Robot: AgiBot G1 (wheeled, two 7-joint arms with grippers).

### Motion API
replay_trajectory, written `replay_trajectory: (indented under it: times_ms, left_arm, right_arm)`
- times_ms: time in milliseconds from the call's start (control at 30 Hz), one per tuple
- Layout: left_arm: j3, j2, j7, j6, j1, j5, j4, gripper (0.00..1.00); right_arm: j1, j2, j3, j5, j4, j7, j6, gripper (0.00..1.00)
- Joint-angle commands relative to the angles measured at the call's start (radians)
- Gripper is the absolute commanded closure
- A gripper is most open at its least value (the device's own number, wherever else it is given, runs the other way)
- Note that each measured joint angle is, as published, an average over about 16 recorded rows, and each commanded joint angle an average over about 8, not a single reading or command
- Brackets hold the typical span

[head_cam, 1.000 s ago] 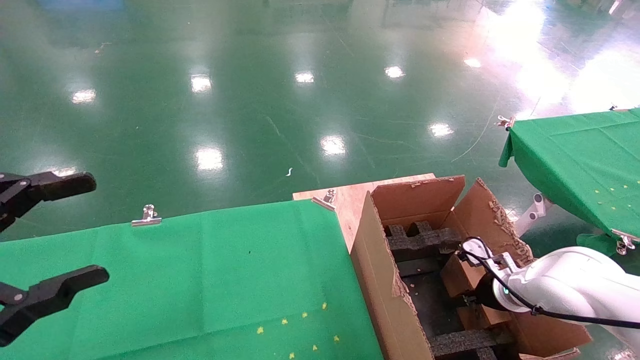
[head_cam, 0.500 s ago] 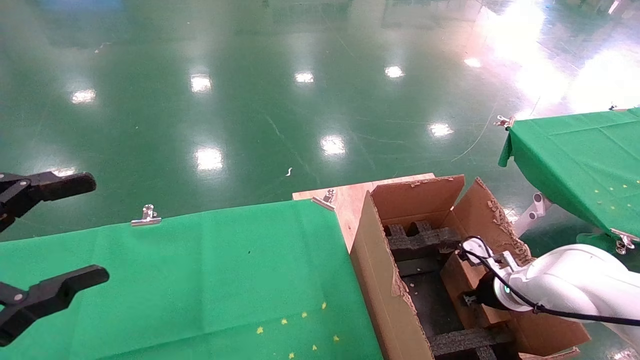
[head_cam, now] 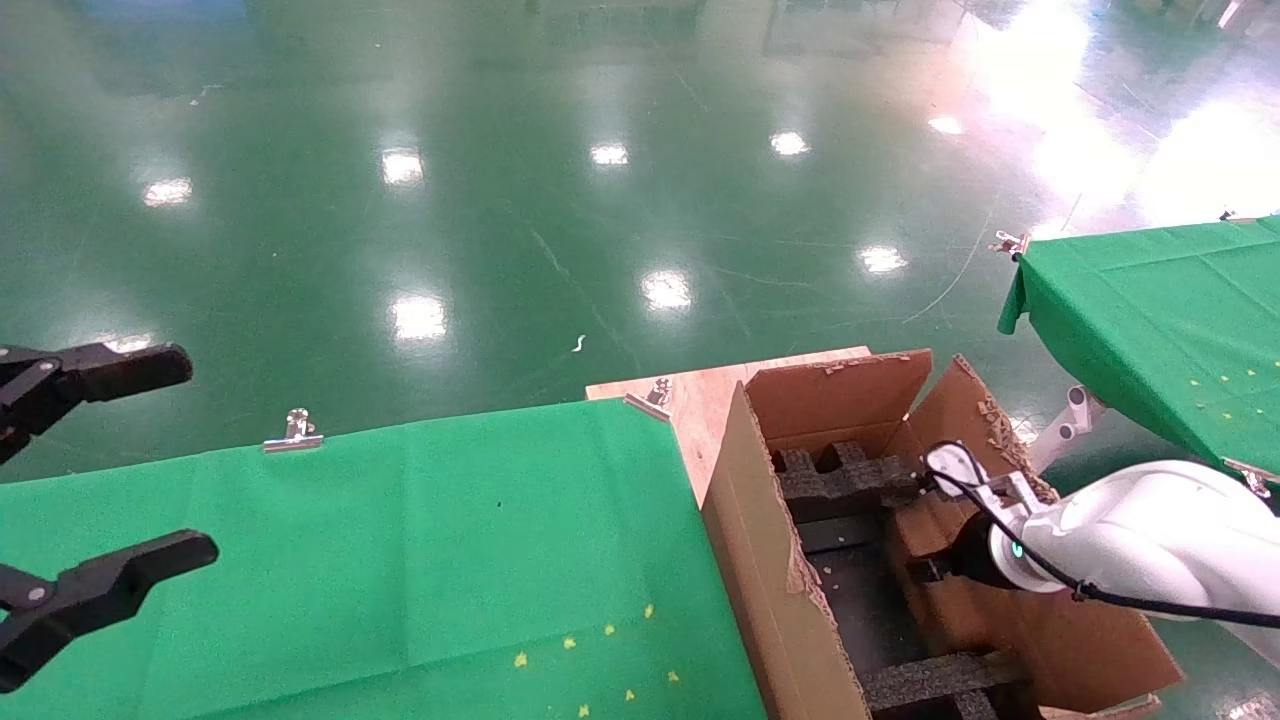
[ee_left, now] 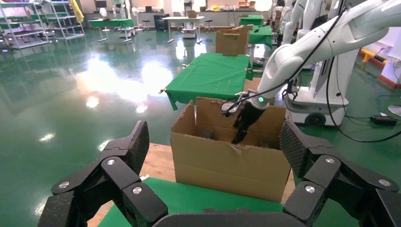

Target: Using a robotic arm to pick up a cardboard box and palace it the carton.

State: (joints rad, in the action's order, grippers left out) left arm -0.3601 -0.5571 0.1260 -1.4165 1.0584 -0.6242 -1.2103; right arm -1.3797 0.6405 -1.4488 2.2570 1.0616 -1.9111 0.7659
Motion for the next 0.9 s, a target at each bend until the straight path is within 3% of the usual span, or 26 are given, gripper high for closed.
replay_trajectory:
  times_ms: [33,467,633,900]
  left_arm:
    - [0.000,0.000,0.000,0.000,0.000,0.000,0.000,0.00]
    - [0.000,0.000,0.000,0.000,0.000,0.000,0.000,0.00]
    - [0.000,0.000,0.000,0.000,0.000,0.000,0.000,0.00]
    - [0.000,0.000,0.000,0.000,0.000,0.000,0.000,0.00]
  right_arm:
    - [-0.007,-0.002,0.002,0.004,0.002,0.000,0.001,0.00]
    - [-0.167,-0.049,0.065,-0.021,0.209,0.051,0.027,0.00]
    - [-0.252,-0.049,0.099,-0.107,0.286,0.123,0.040,0.00]
    - [-0.342,-0.035,0.128,-0.268,0.312,0.270,0.050,0.00]
